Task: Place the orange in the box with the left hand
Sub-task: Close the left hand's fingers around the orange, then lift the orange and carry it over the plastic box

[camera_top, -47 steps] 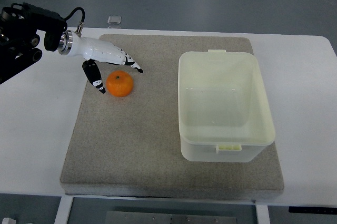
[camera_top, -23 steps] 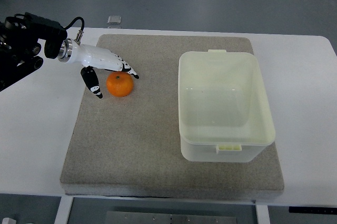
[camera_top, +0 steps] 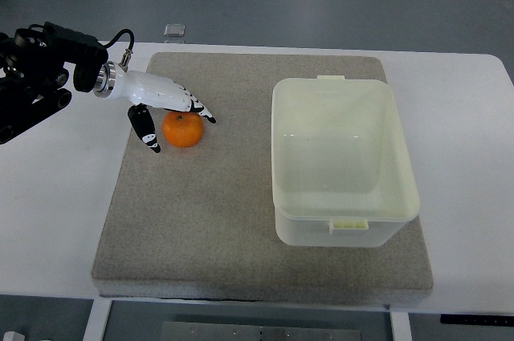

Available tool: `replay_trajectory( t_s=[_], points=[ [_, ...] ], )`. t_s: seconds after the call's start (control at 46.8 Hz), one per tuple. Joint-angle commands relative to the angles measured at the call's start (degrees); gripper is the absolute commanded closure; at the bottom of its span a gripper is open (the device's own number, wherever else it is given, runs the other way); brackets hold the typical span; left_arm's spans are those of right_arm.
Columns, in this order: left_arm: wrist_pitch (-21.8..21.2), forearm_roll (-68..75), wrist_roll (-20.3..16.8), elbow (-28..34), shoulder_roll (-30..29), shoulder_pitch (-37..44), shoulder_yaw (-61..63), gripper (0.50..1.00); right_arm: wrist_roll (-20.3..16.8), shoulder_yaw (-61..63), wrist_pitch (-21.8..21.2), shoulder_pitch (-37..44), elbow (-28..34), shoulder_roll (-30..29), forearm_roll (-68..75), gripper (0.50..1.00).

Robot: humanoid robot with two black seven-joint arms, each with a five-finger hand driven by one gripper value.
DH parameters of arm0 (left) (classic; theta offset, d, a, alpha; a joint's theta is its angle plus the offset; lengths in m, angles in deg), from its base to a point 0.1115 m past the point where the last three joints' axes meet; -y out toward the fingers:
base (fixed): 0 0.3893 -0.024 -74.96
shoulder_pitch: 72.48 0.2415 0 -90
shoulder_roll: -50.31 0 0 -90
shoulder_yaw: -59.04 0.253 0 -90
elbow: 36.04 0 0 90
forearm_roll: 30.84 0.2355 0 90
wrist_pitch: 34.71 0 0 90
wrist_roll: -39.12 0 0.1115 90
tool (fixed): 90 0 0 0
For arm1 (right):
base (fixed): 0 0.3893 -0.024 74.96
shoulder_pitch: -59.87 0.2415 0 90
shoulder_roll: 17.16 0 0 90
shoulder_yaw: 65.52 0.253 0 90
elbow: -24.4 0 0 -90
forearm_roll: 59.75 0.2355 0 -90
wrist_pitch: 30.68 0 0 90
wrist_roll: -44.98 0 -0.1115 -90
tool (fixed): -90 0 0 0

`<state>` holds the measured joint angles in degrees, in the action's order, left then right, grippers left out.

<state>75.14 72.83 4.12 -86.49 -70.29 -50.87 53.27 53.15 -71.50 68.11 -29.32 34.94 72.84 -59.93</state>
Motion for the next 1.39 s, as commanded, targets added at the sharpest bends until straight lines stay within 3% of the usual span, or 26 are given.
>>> replay_trajectory(
  t_s=[0.0,0.128,0.257,0.342,0.406,0.492,0.556,0.642,1.005,1.369],
  points=[
    [-0.07,0.05,0.0,-0.01,0.1,0.02,0.58,0.555,0.0,0.0,0.0,-0.02,0.0,0.0,0.0,0.568],
    [-0.25,0.05,0.0,-0.09,0.28,0.02,0.67,0.604,0.0,0.0,0.0,0.07,0.0,0.0,0.0,0.568],
    [-3.5,0.13,0.0,0.17,0.63,0.02,0.67,0.66,0.0,0.0,0.0,-0.01,0.0,0.0,0.0,0.568],
    [-4.99,0.22,0.0,0.17,0.72,0.1,0.76,0.726,0.0,0.0,0.0,-0.02,0.0,0.0,0.0,0.568],
    [-5.43,0.22,0.0,0.17,0.72,0.02,0.84,0.808,0.0,0.0,0.0,-0.02,0.0,0.0,0.0,0.568],
    [-5.61,0.31,0.0,0.17,0.72,0.02,1.11,0.872,0.0,0.0,0.0,-0.02,0.0,0.0,0.0,0.568],
    [-5.52,0.31,0.0,0.17,0.72,0.02,1.19,0.894,0.0,0.0,0.0,-0.02,0.0,0.0,0.0,0.568],
    [-5.52,0.48,0.0,0.17,0.72,-0.16,2.6,1.0,0.0,0.0,0.0,-0.02,0.0,0.0,0.0,0.568],
    [-5.7,-0.48,0.0,1.75,0.81,-1.39,3.57,1.0,0.0,0.0,0.0,-0.02,0.0,0.0,0.0,0.568],
    [-5.79,-6.98,0.0,6.15,0.81,-9.47,3.39,1.0,0.0,0.0,0.0,-0.02,0.0,0.0,0.0,0.568]
  ],
)
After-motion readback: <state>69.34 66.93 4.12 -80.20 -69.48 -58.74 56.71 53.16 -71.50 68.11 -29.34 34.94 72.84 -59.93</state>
